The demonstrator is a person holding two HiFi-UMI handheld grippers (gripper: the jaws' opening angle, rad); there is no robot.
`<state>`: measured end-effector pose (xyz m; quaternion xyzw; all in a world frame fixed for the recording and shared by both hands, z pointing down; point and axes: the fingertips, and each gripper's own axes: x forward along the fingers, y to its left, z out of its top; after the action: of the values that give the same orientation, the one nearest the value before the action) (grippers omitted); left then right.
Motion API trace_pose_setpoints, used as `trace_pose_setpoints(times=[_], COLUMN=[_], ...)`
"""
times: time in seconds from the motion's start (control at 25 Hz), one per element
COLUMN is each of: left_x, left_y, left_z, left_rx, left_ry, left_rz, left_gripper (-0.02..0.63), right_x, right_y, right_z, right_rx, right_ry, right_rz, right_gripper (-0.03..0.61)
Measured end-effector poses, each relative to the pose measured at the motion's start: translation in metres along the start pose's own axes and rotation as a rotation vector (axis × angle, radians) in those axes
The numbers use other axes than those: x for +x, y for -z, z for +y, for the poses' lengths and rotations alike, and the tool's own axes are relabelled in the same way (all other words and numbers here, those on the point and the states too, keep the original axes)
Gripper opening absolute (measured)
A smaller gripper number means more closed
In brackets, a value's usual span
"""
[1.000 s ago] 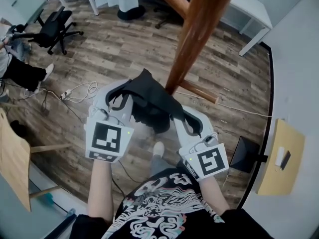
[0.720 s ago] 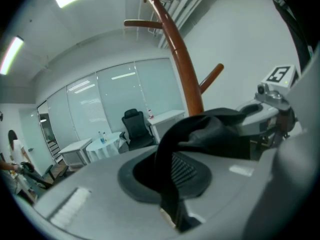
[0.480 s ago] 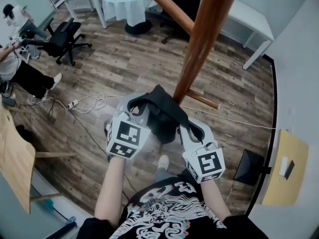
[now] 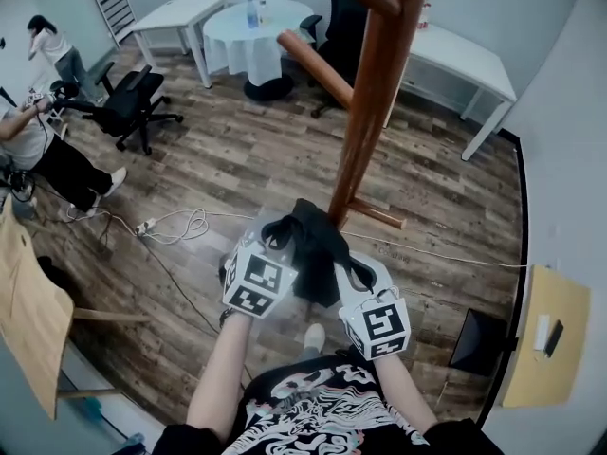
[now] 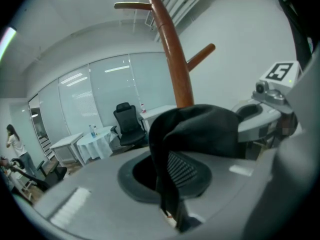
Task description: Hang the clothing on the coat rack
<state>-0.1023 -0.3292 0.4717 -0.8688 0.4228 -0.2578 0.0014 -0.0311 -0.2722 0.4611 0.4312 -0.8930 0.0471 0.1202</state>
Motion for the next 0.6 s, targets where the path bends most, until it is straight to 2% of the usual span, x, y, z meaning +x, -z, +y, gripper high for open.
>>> trace_pose_setpoints(times=[0.28,0.6], left_x=[0.003,-0.005], left_y=[0.01,0.015], left_z=[-0.014,-0.019], left_rx=[-0.018,-0.005], left_ry=[0.035,0.035], left_rz=[0.005,0.006], left_gripper=[0.014,0.015], right_x=[0.0,0.002], right_y=[0.006,0.005], right_z=[0.007,0.012], right_rx=[0.007,0.017], right_ry=[-0.018,-0.012], right_rz=[0.016,0.006], right_gripper=[0.005,0.006])
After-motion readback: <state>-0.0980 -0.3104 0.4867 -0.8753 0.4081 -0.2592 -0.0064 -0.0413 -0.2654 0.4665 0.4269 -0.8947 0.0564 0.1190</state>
